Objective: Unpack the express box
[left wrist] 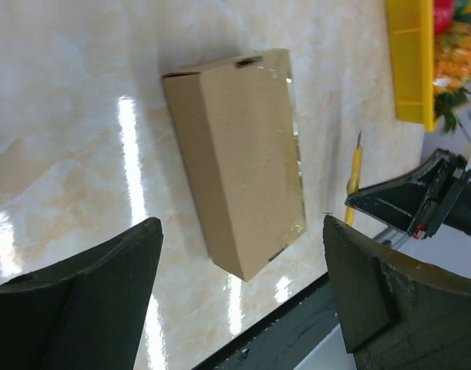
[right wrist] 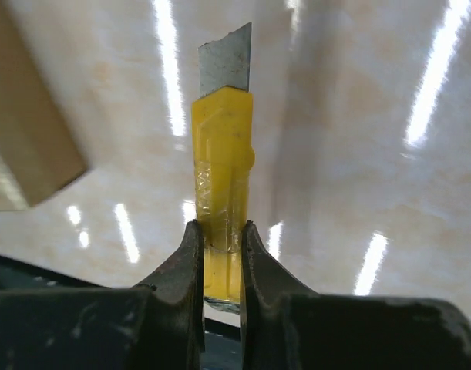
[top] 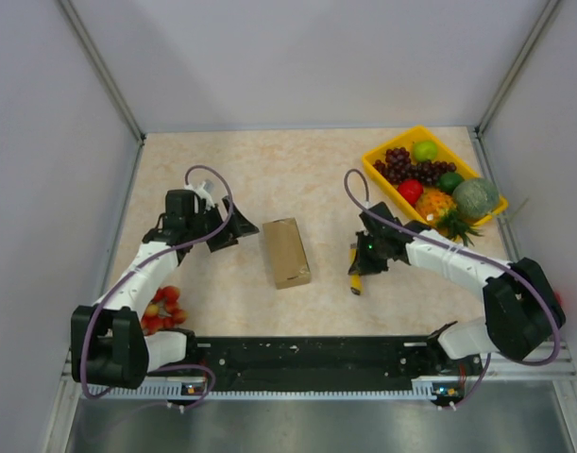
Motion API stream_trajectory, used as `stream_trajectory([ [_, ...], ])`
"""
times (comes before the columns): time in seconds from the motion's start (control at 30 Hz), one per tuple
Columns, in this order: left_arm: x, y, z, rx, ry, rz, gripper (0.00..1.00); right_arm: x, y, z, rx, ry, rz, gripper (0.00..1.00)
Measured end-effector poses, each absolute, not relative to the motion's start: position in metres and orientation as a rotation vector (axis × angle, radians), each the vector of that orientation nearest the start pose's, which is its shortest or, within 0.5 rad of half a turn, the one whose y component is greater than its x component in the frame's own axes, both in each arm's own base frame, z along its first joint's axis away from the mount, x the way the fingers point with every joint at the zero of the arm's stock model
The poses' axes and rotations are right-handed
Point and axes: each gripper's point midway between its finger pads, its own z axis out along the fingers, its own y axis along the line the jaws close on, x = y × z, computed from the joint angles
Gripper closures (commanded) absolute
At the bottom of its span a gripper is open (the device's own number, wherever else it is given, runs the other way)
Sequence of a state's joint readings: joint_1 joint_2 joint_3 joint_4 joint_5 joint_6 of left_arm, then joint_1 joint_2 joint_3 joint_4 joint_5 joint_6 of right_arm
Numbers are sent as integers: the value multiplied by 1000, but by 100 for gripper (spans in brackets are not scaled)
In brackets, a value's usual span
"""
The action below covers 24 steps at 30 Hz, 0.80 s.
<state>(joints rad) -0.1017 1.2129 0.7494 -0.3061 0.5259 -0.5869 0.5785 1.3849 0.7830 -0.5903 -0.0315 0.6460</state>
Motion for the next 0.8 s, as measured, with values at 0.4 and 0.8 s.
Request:
stream_trajectory([
  [0.4, 267, -231, 242, 216, 2077, -1403, 11, 241, 311, 193, -214, 2345, 1420, 100],
  [0.8, 251, -251, 291, 276, 1952, -1599, 29, 205, 349, 284, -506, 1989, 1868, 100],
])
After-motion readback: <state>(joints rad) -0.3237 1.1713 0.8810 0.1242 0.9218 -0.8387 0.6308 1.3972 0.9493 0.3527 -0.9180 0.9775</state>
